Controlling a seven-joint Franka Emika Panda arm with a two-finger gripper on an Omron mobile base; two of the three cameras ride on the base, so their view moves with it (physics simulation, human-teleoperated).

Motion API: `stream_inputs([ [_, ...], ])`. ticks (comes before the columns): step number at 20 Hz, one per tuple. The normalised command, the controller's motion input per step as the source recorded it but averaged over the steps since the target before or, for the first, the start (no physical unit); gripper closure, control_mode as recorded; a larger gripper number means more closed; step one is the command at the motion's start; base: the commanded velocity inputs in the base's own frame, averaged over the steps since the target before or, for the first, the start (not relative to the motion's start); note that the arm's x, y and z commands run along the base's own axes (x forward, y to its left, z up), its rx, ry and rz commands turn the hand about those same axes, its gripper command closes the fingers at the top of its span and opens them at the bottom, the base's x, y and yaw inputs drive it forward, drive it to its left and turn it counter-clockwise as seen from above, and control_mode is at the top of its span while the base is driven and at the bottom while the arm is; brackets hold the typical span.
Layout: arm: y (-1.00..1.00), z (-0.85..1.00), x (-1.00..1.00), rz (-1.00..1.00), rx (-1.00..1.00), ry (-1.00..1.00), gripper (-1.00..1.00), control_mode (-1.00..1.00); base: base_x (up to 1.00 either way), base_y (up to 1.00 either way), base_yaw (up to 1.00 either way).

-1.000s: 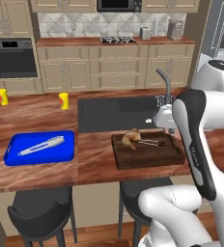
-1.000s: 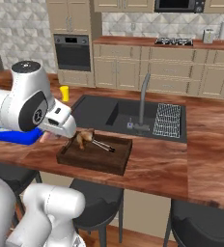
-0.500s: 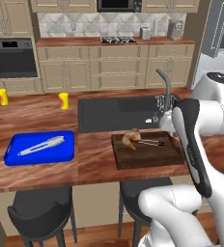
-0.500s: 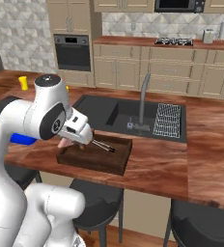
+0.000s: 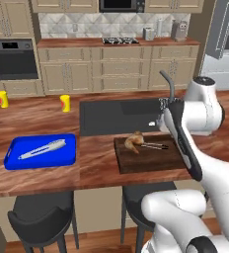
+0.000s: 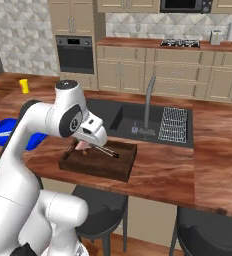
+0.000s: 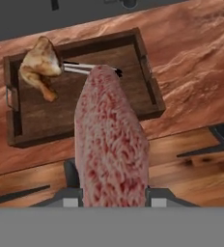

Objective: Gather the avocado and eggplant from the fridge and place them on a tray on the dining counter. Then gather the steak and chicken drumstick from the fridge and place them on the other tray.

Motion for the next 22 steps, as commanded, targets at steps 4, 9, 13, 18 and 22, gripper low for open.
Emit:
stream_inputs([
  [4, -0.01, -0.56, 0.7, -0.01, 0.0, 0.13, 1.0, -1.0, 0.0, 0.0, 0.0],
  [9, -0.05, -0.51, 0.47, 0.0, 0.0, 0.09, 1.0, -1.0, 0.0, 0.0, 0.0],
  [13, -0.03, -0.46, 0.33, 0.0, 0.0, 0.01, 1.0, -1.0, 0.0, 0.0, 0.0],
  [18, 0.0, -0.46, 0.26, 0.0, 0.0, -0.04, 1.0, -1.0, 0.0, 0.0, 0.0],
  [22, 0.0, -0.38, 0.31, 0.0, 0.0, -0.01, 1.0, -1.0, 0.0, 0.0, 0.0],
])
